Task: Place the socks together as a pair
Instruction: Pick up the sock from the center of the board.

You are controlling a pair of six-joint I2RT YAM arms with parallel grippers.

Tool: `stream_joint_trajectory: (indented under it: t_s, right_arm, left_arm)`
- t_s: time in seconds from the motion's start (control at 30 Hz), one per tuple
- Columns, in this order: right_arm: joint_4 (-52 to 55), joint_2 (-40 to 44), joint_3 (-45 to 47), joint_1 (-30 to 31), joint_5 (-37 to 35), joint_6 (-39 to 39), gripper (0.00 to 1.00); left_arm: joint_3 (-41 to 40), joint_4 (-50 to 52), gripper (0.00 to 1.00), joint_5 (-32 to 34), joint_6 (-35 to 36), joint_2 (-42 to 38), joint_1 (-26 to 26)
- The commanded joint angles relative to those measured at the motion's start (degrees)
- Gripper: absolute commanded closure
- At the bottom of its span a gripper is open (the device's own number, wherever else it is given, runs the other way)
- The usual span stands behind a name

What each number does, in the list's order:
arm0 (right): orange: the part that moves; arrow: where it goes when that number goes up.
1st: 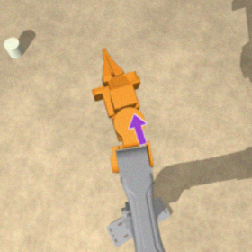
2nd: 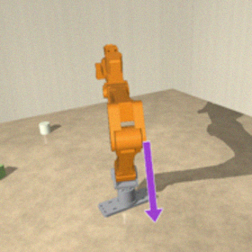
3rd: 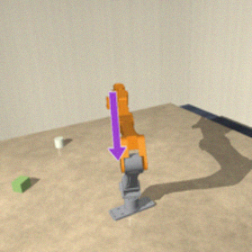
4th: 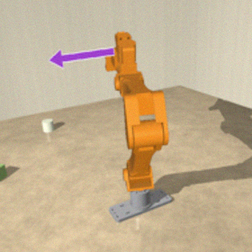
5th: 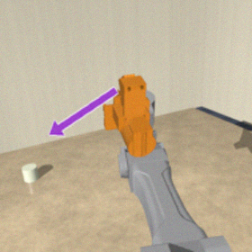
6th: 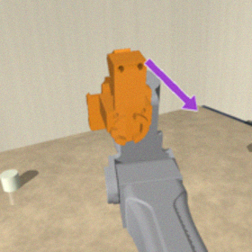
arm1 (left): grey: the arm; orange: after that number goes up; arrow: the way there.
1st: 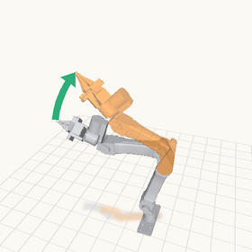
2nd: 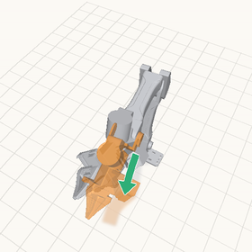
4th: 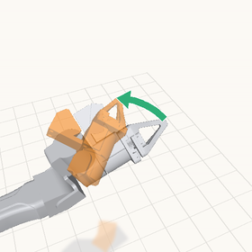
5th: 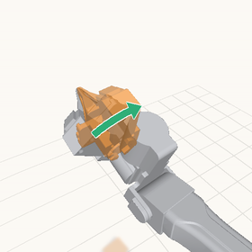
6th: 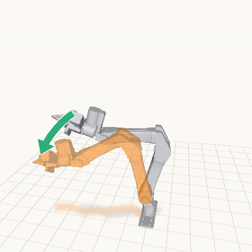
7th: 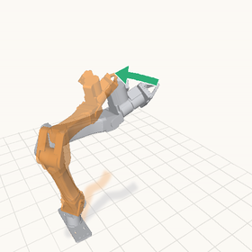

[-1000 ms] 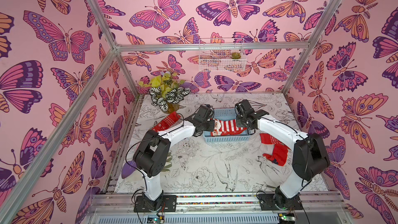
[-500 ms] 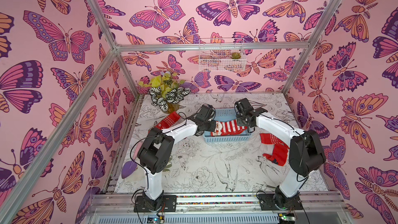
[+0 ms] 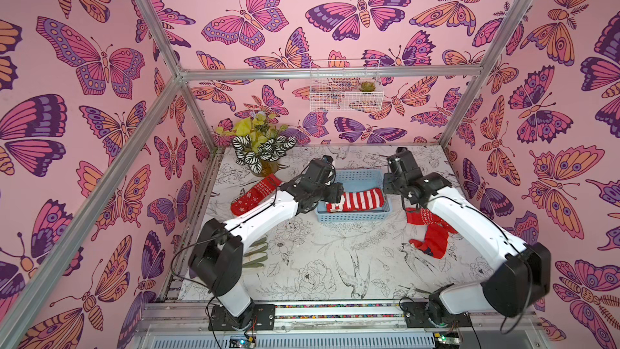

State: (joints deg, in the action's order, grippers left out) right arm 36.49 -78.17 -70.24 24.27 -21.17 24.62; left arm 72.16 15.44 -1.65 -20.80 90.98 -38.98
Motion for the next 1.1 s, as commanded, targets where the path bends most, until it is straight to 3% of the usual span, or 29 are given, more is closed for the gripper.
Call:
stream_joint_trajectory:
  t_s: [0.0,0.17,0.33,0.7,1.07]
  right_arm:
    - [0.0,5.5,6.4,-3.4,1.0,4.8,0.62]
    - [-2.0,14.0,16.1,-11.5,7.3,7.4,0.62]
    - [-3.4,16.5,21.8,-17.6,12.2,7.9,0.62]
    - [-6.2,3.1,20.7,-19.6,15.2,6.8,0.64]
    - [-4.9,-9.3,14.7,-19.6,13.3,4.9,0.67]
  left_arm:
    - [-7.2,-1.6,0.30,2.9,-2.0,-6.2,0.0]
    - [-18.5,-1.9,0.31,3.2,-6.7,-15.8,1.1]
    - [-29.1,-2.8,0.31,2.8,-11.6,-26.3,1.2]
    - [-42.9,-0.4,0.31,2.3,-19.0,-42.2,1.6]
    - [-49.3,0.3,0.31,3.1,-22.7,-49.1,1.7]
